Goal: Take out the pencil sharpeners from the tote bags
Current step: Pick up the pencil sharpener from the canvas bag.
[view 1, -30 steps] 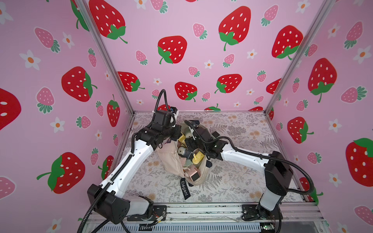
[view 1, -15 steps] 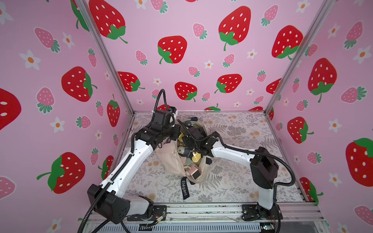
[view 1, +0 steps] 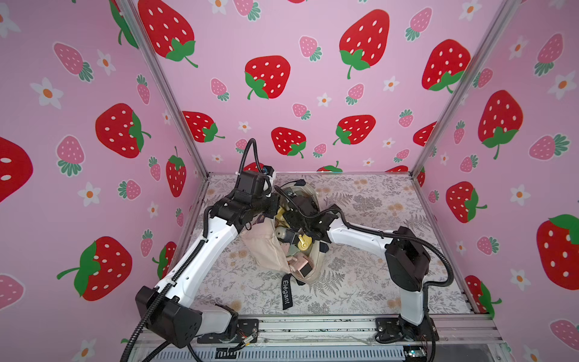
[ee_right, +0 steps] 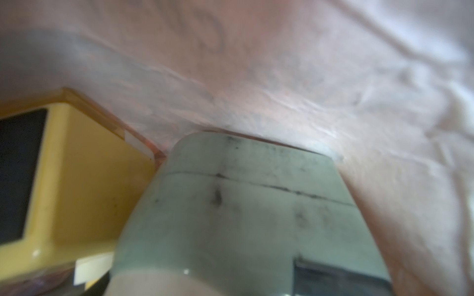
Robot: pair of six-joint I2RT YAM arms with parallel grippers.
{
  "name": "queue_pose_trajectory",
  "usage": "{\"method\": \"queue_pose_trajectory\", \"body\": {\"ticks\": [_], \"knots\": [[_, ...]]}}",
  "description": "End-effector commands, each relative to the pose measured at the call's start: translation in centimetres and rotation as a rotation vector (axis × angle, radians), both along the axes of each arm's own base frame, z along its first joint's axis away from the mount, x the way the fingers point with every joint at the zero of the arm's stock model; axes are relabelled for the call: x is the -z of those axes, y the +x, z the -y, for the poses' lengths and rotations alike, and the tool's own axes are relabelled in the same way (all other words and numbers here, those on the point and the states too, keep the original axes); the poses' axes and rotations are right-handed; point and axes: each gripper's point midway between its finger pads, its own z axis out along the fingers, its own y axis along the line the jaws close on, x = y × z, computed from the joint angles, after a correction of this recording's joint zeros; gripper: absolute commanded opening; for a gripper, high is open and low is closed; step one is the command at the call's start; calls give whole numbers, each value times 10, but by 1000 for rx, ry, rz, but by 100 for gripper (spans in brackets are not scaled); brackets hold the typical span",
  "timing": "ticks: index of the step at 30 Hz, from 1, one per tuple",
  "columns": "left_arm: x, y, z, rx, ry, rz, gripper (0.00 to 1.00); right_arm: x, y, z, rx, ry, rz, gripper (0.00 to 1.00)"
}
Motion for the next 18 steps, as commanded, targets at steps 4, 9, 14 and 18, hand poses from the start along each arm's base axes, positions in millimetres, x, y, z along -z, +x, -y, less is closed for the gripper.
{"method": "queue_pose_trajectory", "body": {"ticks": [4,9,14,18], "knots": [[-15,-4,-1,15,-1,41,0,-57,-15,12,-82,102,74,58],[-13,-3,-1,14,3,37,0,-61,-31,26,-123,103,74,54],[-13,-3,-1,13,2,38,0,-61,-54,37,-207,125,57,52],[-11,-1,-3,5,14,34,0,-66,-77,38,-307,147,42,52]]}}
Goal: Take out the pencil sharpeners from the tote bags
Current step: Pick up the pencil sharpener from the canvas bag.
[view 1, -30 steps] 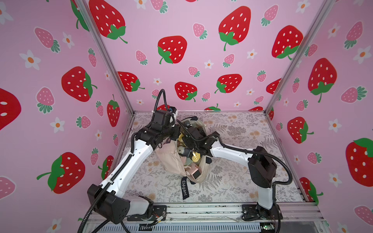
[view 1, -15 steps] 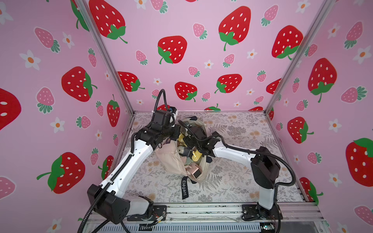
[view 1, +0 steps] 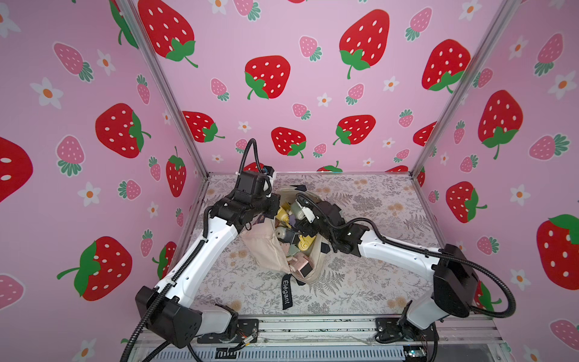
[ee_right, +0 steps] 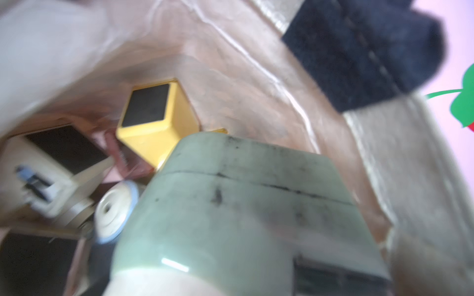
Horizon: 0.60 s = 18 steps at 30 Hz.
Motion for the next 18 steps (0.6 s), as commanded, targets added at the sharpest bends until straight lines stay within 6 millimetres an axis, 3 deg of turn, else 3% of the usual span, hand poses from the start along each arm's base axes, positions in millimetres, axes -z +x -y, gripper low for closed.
{"method": "queue_pose_trajectory", "body": {"ticks": [1,5,10,13,18], "knots": [[-11,0,-3,6,14,37,0,-27,-20,-6,-123,68,30,52],[-11,0,-3,5,12,35,0,-42,-61,-11,-304,34,53,48],[-12,0,-6,-9,19,44,0,-77,-84,5,-330,123,95,48],[-12,0,-6,-9,21,41,0,-94,-85,24,-277,167,136,48],[-11,1,-6,-10,25,42,0,-118,-66,76,-65,209,214,48]]}}
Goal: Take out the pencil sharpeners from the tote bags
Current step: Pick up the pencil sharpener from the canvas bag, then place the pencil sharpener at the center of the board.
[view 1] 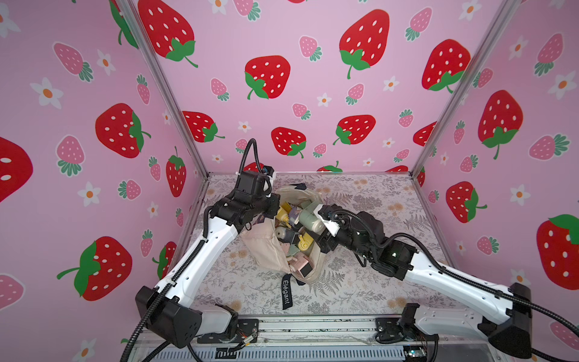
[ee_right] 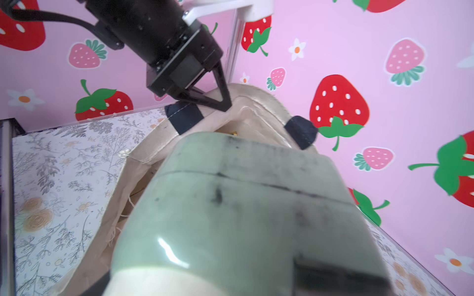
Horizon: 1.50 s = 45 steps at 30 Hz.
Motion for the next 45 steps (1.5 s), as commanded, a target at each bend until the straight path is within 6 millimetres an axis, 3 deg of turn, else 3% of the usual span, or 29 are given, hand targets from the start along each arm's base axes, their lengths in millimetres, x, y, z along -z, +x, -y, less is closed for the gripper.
{"method": "queue_pose_trajectory", "body": {"ticks": [1,3,6,9,12,19,30,39,45], "knots": [[-11,0,-4,-3,16,38,0,-27,24,41,194,87,55,49],[-10,0,-4,-2,17,36,0,-29,40,71,318,141,39,50],[-11,0,-4,-3,13,37,0,-18,70,124,549,211,-15,50],[-10,1,-4,-2,14,32,0,9,97,170,737,261,-83,50],[-9,1,-4,-3,15,27,0,45,117,192,832,279,-183,49],[-9,1,-4,-6,16,32,0,120,150,194,937,80,-343,49],[3,5,0,-15,61,19,0,199,174,192,952,-47,-536,49],[8,-5,14,16,113,-19,0,242,185,181,905,-53,-688,50],[12,-9,11,10,111,-6,0,252,185,174,880,-66,-736,51]]}}
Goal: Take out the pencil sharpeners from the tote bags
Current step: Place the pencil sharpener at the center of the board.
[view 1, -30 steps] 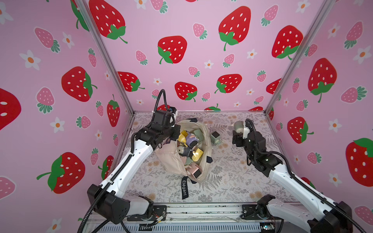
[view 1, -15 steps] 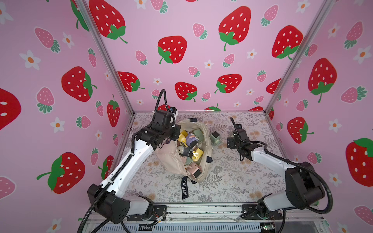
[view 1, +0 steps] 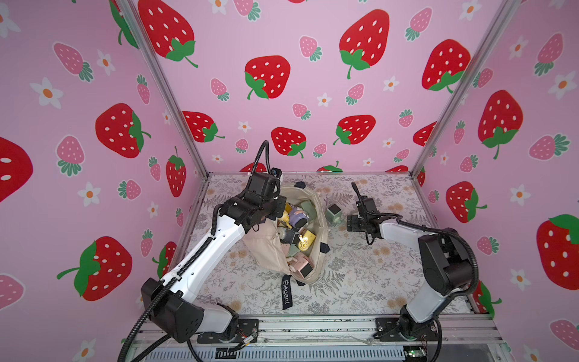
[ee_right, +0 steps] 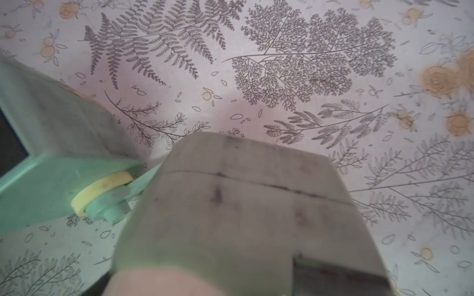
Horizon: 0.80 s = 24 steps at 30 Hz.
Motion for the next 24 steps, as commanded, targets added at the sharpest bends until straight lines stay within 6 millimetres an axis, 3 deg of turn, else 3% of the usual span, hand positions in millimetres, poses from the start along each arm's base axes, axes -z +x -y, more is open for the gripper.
{"method": "queue_pose_trajectory", "body": {"ticks": [1,7,10,18,24], "knots": [[5,-10,-1,14,7,-17,0,-10,5,-5,7,50,8,56],[9,-11,-2,20,4,-30,0,-11,3,-10,3,79,-1,77],[7,-12,-6,12,-10,-22,0,-21,0,-9,8,92,18,84],[9,-9,-12,-3,-17,-31,0,-68,-16,-9,0,113,147,88],[8,-8,-12,-4,-36,-41,0,-62,-14,-14,-21,76,145,89]]}}
